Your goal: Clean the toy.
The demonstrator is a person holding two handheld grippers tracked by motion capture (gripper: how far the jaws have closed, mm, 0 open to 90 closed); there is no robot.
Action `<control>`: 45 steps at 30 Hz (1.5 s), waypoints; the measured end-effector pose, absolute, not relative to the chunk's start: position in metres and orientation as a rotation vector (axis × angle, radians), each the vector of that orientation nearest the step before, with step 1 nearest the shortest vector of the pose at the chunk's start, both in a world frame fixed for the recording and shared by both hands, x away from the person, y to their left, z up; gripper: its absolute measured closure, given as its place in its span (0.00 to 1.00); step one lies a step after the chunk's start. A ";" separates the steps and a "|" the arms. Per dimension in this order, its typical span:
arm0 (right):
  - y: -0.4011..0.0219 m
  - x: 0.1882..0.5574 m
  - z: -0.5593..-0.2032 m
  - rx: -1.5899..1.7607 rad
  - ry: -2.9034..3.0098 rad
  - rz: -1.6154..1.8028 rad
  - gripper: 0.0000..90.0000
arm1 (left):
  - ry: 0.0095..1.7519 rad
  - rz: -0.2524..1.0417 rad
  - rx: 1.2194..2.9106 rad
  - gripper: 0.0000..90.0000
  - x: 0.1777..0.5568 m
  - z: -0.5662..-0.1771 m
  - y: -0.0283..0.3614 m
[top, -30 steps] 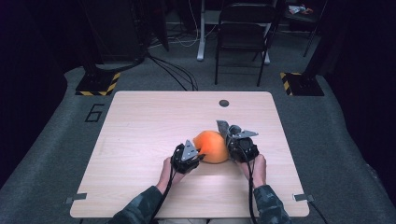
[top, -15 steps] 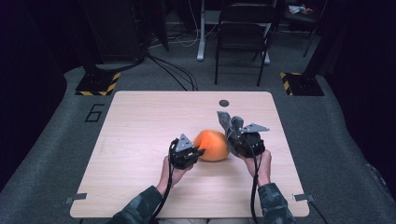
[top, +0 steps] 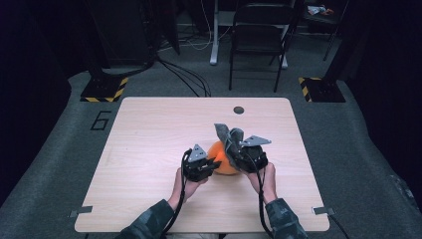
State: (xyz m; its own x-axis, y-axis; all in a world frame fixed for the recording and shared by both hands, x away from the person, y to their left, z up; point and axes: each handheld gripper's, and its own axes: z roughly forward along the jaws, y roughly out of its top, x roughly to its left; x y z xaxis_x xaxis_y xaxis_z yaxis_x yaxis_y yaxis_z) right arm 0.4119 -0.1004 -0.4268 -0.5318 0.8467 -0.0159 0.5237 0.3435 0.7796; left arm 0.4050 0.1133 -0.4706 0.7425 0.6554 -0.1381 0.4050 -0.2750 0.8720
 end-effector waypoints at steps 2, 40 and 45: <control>-0.109 0.416 -0.432 1.241 2.181 1.014 0.81 | 0.810 0.306 1.911 0.87 0.405 -0.472 0.114; -0.090 0.405 -0.423 1.177 2.232 1.099 0.82 | 0.792 0.301 1.922 0.86 0.406 -0.474 0.113; -0.100 0.410 -0.429 1.198 2.225 1.063 0.81 | 0.778 0.319 1.932 0.85 0.405 -0.474 0.113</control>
State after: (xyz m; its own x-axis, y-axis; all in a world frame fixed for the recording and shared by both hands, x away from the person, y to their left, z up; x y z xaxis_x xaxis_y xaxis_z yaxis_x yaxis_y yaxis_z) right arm 0.4103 -0.1001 -0.4291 -0.5543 0.8323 0.0098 0.5304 0.3442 0.7747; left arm 0.4053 0.1127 -0.4738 0.7593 0.6417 -0.1080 0.3817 -0.3047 0.8726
